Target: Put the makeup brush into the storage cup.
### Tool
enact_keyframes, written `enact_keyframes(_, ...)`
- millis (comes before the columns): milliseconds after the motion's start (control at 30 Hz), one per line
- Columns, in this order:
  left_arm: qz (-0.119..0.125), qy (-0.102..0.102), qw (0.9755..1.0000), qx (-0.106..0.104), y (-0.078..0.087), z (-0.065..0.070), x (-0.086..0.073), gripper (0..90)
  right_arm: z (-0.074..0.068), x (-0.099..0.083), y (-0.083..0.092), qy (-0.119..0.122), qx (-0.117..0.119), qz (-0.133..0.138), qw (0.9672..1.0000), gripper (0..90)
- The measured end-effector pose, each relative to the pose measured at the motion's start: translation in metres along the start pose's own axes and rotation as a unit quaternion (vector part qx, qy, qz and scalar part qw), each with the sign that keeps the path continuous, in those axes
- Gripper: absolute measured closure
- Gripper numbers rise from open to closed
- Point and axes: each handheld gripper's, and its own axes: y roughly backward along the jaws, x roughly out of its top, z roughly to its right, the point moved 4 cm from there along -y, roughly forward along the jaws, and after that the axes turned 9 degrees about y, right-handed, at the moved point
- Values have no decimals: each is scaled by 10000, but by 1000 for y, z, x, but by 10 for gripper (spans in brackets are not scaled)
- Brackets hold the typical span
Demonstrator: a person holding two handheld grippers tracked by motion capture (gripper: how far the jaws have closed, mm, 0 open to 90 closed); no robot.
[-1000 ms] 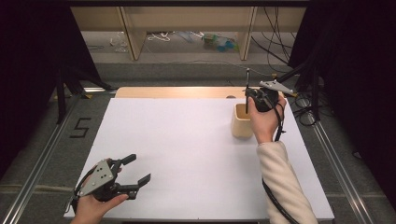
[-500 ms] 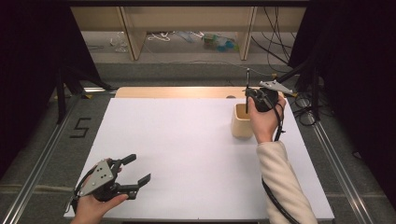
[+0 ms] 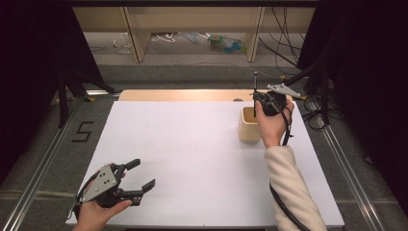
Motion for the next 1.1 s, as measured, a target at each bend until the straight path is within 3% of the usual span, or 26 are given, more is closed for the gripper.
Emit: enact_keyframes(1100,-29,-34,10000,50,1,-1,1,170,2,-7,-5,-27,8,-60,10000,840)
